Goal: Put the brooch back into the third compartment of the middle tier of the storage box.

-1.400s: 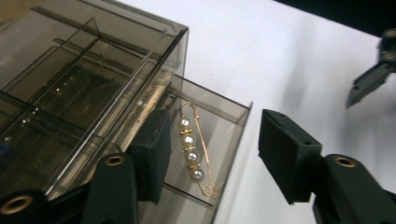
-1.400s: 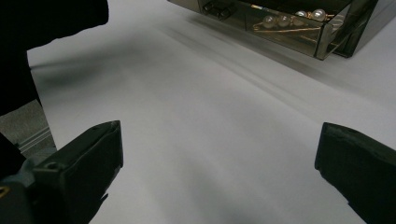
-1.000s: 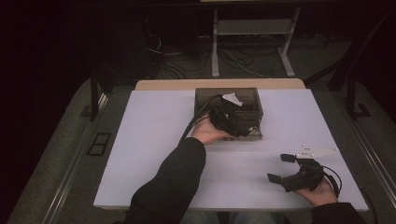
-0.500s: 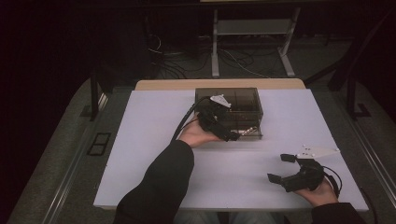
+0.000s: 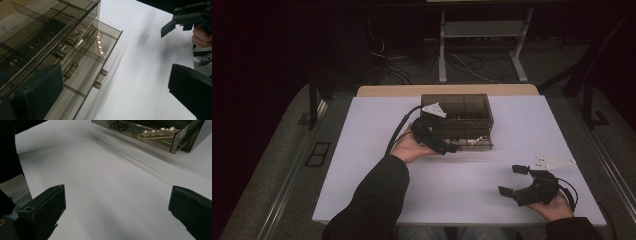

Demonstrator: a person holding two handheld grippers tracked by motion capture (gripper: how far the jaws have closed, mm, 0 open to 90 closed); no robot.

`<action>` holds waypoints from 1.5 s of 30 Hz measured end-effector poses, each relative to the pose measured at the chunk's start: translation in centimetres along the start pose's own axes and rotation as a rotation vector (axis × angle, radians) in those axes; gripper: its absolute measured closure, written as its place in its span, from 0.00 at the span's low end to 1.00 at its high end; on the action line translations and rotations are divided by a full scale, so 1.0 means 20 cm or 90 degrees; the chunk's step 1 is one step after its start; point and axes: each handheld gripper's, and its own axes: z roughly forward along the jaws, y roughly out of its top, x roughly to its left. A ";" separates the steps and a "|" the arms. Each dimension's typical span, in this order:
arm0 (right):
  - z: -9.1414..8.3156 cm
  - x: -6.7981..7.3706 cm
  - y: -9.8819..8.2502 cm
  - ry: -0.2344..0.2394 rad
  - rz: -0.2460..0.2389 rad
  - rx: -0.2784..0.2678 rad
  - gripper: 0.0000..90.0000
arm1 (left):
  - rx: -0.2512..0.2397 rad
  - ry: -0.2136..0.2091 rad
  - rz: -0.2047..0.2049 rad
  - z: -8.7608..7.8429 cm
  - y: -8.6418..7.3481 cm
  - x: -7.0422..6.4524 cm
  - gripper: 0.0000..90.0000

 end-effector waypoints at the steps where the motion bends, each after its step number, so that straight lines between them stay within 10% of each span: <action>1: 0.00 0.00 0.00 0.000 0.000 0.000 0.01 | -0.001 0.004 0.000 -0.01 -0.01 0.00 0.00; 45: 0.01 0.01 0.00 -0.002 -0.002 0.001 0.01 | -0.055 0.072 -0.050 -0.29 -0.43 -0.12 0.00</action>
